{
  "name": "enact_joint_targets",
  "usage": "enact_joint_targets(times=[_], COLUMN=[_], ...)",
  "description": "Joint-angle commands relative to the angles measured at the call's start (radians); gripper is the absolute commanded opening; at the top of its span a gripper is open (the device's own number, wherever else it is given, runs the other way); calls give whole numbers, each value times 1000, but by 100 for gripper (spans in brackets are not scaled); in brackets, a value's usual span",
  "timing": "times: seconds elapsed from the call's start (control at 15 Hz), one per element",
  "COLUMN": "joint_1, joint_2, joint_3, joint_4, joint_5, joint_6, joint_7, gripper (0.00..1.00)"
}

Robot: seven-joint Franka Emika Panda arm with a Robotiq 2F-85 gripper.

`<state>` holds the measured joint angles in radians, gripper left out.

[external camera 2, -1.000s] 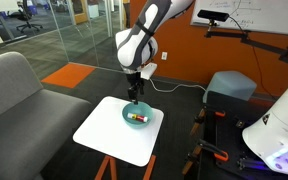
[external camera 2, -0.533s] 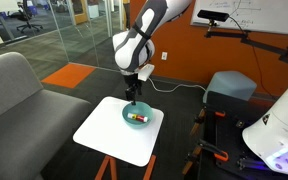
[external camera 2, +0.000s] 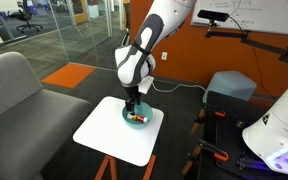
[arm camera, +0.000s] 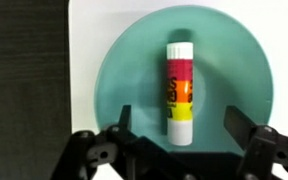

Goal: Take the bottle out of the bowl and put it on the table

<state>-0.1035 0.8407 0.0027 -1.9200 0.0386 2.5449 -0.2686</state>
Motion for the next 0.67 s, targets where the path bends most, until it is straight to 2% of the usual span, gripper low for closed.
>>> enact_joint_targets(times=[0.0, 0.13, 0.2, 0.27, 0.33, 0.4, 0.6], joint_1=[-11, -19, -21, -18, -14, -8, 4], joint_2=[65, 104, 122, 135, 146, 154, 144], joint_3=[6, 15, 20, 18, 16, 13, 13], joint_4=[32, 57, 74, 89, 101, 112, 118], joint_5=[-21, -23, -24, -27, -33, -38, -56], joint_6=[53, 72, 75, 77, 75, 75, 42], joint_7=[19, 6, 0, 2, 2, 8, 20], gripper=[100, 99, 84, 83, 69, 60, 37])
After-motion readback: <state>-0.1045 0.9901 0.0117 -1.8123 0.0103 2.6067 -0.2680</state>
